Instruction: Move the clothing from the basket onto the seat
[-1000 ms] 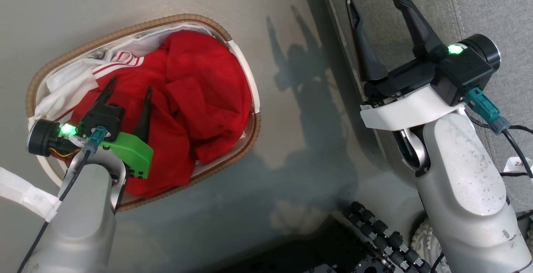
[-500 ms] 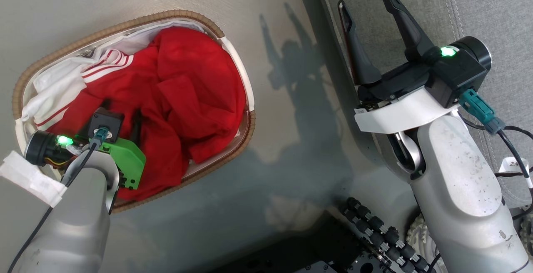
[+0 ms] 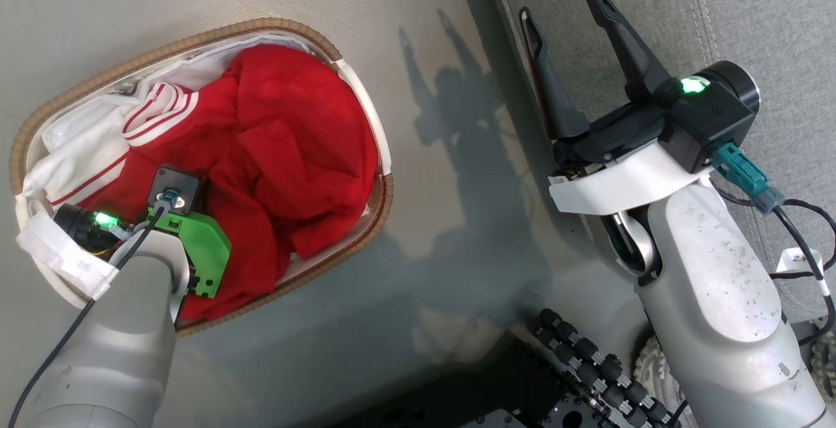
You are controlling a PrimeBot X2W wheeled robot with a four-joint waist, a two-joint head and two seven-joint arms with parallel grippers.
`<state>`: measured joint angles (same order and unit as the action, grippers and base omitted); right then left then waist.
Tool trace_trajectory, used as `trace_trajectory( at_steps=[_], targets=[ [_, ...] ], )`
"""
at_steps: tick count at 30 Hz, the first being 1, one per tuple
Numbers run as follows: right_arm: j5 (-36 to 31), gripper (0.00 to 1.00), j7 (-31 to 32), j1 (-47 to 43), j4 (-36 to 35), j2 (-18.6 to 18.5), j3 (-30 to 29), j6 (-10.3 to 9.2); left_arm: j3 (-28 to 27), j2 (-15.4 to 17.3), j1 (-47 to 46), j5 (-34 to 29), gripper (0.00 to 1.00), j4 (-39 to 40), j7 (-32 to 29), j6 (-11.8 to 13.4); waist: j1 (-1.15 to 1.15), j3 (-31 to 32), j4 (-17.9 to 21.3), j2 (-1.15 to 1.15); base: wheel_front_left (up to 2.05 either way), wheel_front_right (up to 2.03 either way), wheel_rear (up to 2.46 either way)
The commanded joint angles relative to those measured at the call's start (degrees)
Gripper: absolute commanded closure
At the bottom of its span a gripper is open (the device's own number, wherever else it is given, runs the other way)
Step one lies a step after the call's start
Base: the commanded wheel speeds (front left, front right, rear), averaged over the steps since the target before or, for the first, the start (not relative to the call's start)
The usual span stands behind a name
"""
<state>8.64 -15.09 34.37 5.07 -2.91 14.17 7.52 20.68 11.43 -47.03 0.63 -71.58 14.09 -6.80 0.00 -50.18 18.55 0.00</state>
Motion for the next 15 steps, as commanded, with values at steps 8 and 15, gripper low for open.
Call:
trace_trajectory(
  at_steps=[8, 15],
  targets=[
    [0.2, 0.0, -0.1, -0.9, 1.3, -0.1, -0.2, -0.06, 0.6, -0.9, -0.3, 1.2, 1.0, -1.4, 0.2, -0.1, 0.0, 2.9, -0.6, 0.0, 0.0, 0.0, 0.0],
    [-0.9, 0.0, -0.1, -2.3, 2.6, -0.1, -0.6, -0.06, 1.0, -2.4, 1.8, 2.3, 1.0, -1.1, 1.0, -0.2, 0.0, 8.3, -1.8, 0.0, 0.0, 0.0, 0.0]
  ],
)
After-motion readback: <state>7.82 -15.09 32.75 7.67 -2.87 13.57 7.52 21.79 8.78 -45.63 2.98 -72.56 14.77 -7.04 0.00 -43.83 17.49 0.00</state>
